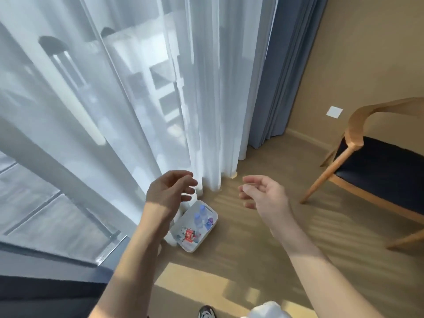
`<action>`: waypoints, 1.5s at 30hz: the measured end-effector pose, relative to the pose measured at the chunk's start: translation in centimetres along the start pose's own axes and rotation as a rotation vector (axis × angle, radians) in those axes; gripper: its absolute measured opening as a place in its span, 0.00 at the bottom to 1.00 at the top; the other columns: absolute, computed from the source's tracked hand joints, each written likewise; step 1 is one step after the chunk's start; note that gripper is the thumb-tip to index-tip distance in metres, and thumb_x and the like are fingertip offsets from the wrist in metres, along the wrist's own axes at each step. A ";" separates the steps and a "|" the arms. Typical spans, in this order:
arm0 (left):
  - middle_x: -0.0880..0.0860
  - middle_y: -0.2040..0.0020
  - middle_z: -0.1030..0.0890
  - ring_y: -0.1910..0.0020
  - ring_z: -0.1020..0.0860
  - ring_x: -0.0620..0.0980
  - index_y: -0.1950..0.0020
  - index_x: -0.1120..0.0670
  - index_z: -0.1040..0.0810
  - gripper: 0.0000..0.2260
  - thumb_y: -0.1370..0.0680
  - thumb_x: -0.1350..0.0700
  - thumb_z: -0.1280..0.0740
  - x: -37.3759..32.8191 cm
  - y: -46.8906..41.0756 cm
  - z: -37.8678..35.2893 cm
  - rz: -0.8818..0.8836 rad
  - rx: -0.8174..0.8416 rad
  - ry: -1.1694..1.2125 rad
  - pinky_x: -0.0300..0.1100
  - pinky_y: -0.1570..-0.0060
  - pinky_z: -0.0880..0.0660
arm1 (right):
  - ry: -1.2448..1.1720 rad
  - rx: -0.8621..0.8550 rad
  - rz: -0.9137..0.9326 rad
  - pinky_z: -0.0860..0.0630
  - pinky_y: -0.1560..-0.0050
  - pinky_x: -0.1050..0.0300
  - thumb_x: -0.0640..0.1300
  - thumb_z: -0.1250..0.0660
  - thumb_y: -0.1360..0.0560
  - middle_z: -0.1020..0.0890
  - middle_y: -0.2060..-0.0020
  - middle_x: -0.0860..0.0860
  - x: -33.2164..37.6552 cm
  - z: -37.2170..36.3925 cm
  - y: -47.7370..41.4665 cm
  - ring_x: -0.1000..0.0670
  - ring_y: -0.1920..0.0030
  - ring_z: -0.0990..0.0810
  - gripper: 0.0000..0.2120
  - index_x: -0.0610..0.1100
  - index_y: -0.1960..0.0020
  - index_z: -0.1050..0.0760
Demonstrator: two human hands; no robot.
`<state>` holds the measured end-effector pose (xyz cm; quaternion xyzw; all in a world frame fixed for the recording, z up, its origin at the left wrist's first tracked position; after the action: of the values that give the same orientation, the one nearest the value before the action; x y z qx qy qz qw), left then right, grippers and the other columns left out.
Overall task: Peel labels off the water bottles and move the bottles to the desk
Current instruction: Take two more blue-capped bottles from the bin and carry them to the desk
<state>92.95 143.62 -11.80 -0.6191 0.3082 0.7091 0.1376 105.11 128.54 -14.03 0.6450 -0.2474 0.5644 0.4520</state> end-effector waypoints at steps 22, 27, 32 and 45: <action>0.52 0.61 0.17 0.66 0.22 0.46 0.53 0.55 0.21 0.04 0.25 0.61 0.35 22.3 -23.0 -8.9 0.690 -0.353 -0.226 0.35 0.65 0.24 | 0.674 0.805 -0.270 0.22 0.53 0.53 0.41 0.33 0.28 0.19 0.63 0.54 -19.4 -7.9 -36.0 0.54 0.61 0.20 0.06 0.53 0.57 0.23; 0.54 0.52 0.17 0.56 0.20 0.50 0.52 0.52 0.23 0.04 0.25 0.56 0.35 38.6 -28.2 -9.1 0.919 -0.172 -0.415 0.45 0.53 0.23 | 0.989 0.971 -0.223 0.26 0.54 0.58 0.43 0.38 0.26 0.22 0.62 0.58 -32.1 -9.6 -42.3 0.51 0.55 0.22 0.09 0.50 0.48 0.24; 0.52 0.39 0.22 0.44 0.23 0.54 0.32 0.51 0.33 0.22 0.25 0.53 0.35 50.7 -33.8 -7.1 0.903 0.101 -0.880 0.46 0.48 0.24 | 1.324 1.087 -0.083 0.30 0.50 0.57 0.44 0.38 0.25 0.20 0.46 0.51 -42.6 -11.5 -48.5 0.47 0.45 0.23 0.15 0.47 0.39 0.27; 0.51 0.36 0.24 0.41 0.24 0.53 0.32 0.48 0.29 0.27 0.30 0.54 0.27 69.7 -44.4 -6.8 0.695 -0.157 -0.661 0.45 0.44 0.25 | 1.405 1.194 0.103 0.30 0.41 0.51 0.38 0.33 0.28 0.29 0.31 0.47 -62.7 -20.2 -55.6 0.42 0.34 0.29 0.31 0.51 0.28 0.38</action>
<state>110.32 160.75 -91.02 -0.2298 0.3823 0.8927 -0.0639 125.94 160.05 -91.54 0.2685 0.3873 0.8796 0.0651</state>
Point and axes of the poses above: each hand's wrist, its own y-axis away from the middle knuckle, its own z-axis out of the back of the hand, x = y × z, the point moved 2 cm from there along -y, towards the middle knuckle
